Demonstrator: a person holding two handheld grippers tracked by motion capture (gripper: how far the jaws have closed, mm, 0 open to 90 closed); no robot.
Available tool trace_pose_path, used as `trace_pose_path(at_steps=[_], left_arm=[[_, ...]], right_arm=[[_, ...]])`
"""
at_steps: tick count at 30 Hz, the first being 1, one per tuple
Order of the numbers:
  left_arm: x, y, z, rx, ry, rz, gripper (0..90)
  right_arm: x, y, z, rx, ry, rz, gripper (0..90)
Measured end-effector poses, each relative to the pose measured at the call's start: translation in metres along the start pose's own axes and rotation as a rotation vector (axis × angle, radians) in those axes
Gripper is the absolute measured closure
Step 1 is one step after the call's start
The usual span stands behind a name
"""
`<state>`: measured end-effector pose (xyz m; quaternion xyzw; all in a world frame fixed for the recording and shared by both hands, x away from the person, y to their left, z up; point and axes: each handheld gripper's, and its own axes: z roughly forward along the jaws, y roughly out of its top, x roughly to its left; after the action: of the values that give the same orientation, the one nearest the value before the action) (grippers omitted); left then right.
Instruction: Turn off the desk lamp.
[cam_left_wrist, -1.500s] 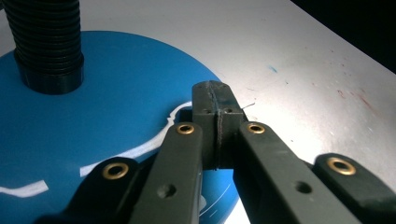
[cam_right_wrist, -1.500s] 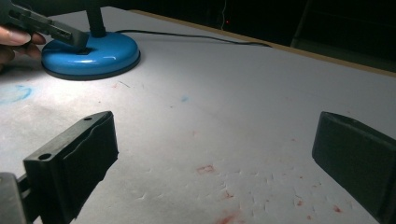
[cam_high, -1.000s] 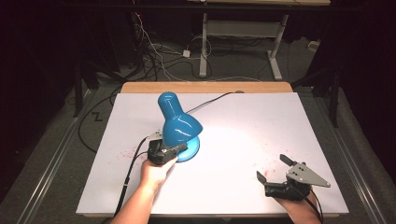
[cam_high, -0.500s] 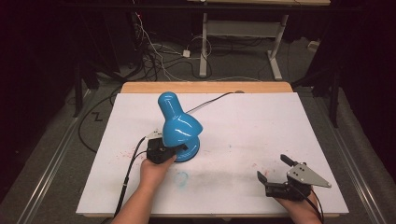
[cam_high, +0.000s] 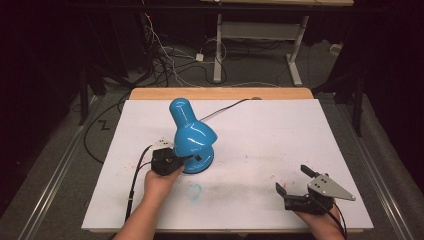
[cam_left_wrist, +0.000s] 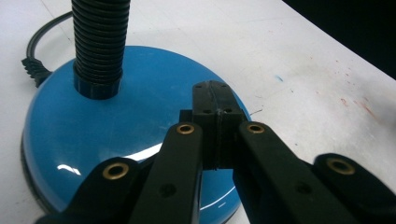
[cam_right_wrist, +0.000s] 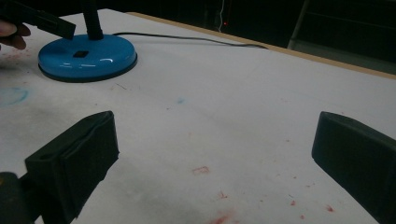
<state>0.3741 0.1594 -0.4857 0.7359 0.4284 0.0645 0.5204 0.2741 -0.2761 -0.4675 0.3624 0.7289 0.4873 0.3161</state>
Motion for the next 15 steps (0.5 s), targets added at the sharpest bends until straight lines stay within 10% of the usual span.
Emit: trace_pose_path(at_steps=[15], left_arm=[[-0.002,-0.016,-0.023,0.045,0.077,0.079,88.1]], right_arm=[[-0.004,0.000,-0.003,-0.008,-0.011,0.013,1.2]])
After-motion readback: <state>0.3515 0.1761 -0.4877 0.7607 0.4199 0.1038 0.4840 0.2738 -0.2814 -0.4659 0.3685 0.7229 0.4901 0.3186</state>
